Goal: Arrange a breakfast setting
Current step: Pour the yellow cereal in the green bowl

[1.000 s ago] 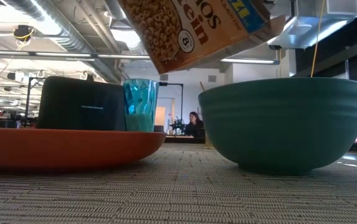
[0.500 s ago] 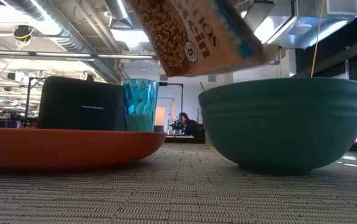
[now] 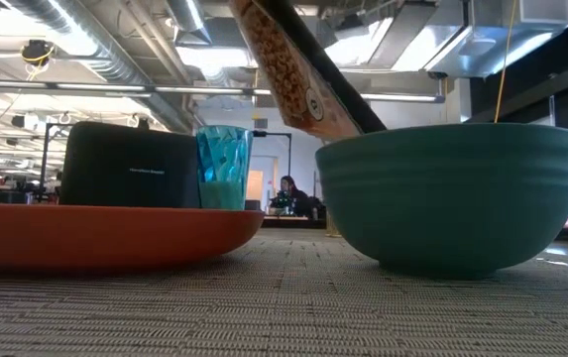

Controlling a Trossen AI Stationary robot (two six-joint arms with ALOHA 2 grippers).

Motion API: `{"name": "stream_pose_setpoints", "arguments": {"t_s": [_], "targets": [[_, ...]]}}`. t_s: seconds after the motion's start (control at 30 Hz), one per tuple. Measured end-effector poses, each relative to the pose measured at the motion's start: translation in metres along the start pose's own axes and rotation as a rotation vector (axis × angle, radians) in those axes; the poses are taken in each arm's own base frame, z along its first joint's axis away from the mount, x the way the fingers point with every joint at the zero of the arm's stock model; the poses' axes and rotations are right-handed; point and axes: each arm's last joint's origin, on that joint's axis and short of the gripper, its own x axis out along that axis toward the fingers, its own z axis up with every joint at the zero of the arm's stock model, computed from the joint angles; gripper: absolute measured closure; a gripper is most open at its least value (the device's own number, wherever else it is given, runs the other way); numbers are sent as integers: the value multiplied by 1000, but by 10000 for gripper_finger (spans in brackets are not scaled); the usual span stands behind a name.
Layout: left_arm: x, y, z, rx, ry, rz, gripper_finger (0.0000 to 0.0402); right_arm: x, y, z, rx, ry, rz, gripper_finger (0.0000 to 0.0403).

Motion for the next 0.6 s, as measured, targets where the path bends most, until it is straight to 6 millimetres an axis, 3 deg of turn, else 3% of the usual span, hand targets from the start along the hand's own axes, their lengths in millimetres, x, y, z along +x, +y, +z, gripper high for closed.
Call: {"name": "stream_pose_setpoints", "arguments": {"t_s": [0.6], "targets": [[-12, 3, 14, 101, 28, 74, 376, 0, 0, 0, 0, 0, 0, 123]]}}
